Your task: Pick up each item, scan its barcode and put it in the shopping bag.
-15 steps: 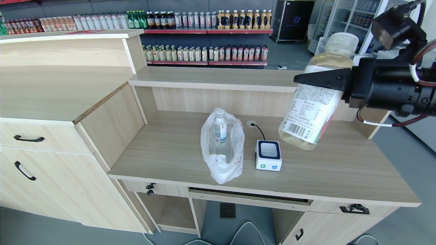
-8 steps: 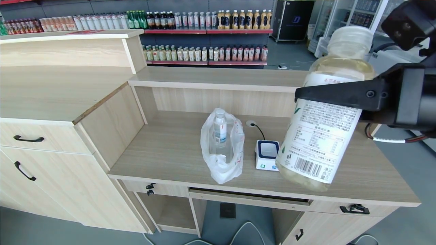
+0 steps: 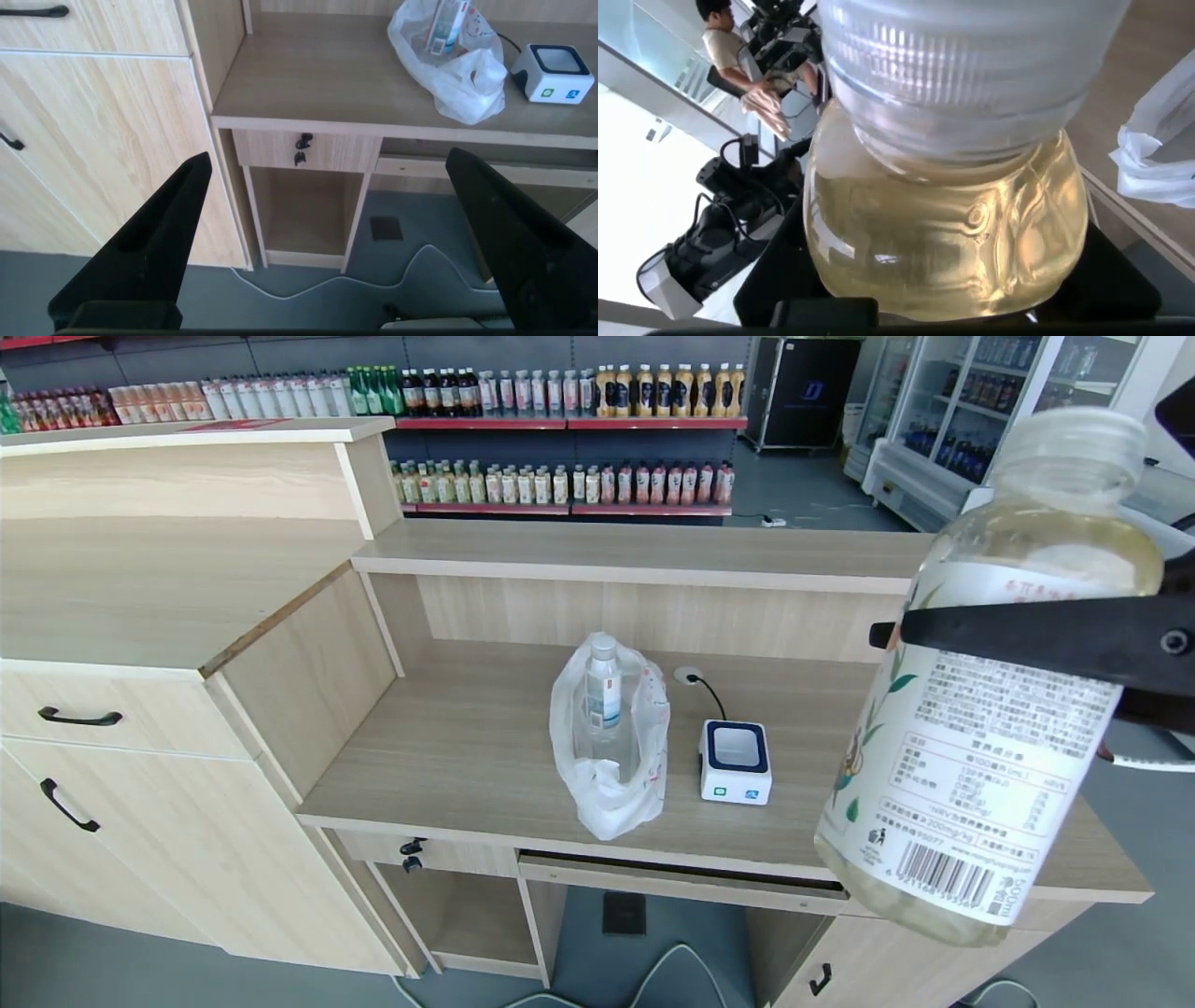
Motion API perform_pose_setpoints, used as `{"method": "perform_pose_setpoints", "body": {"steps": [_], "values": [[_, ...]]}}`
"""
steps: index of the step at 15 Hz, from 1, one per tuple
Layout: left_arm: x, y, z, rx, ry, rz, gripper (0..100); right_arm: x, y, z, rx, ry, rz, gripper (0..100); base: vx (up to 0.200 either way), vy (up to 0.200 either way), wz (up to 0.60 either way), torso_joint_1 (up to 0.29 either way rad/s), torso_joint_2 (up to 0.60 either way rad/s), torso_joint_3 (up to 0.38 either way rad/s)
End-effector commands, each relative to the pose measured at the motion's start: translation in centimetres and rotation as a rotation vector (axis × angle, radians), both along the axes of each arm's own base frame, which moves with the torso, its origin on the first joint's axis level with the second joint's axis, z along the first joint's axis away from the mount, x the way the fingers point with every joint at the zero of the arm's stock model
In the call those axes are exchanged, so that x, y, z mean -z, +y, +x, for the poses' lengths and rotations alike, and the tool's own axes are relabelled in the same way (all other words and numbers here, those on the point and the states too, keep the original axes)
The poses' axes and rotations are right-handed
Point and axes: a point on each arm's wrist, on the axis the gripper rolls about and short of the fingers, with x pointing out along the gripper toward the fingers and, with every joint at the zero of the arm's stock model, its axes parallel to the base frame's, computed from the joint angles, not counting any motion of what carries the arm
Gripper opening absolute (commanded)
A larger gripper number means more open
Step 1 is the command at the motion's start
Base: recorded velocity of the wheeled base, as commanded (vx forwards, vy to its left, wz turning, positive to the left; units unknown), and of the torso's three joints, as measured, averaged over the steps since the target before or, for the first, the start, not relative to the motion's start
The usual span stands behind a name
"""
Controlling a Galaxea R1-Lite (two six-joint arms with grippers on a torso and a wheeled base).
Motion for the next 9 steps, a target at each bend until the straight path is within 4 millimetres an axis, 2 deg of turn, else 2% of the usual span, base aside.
{"method": "perform_pose_setpoints", "body": {"steps": [1, 9], "values": [[0.0, 0.0, 0.0, 0.000, 0.000, 0.000, 100, -0.3, -0.3, -0.7, -0.009, -0.014, 0.011, 0, 0.000, 0.000, 0.00, 0.000, 0.00, 0.000], [0.0, 0.0, 0.0, 0.000, 0.000, 0.000, 100, 0.3, -0.9, -1.8, -0.026, 0.003, -0.001, 0, 0.000, 0.000, 0.00, 0.000, 0.00, 0.000]]}}
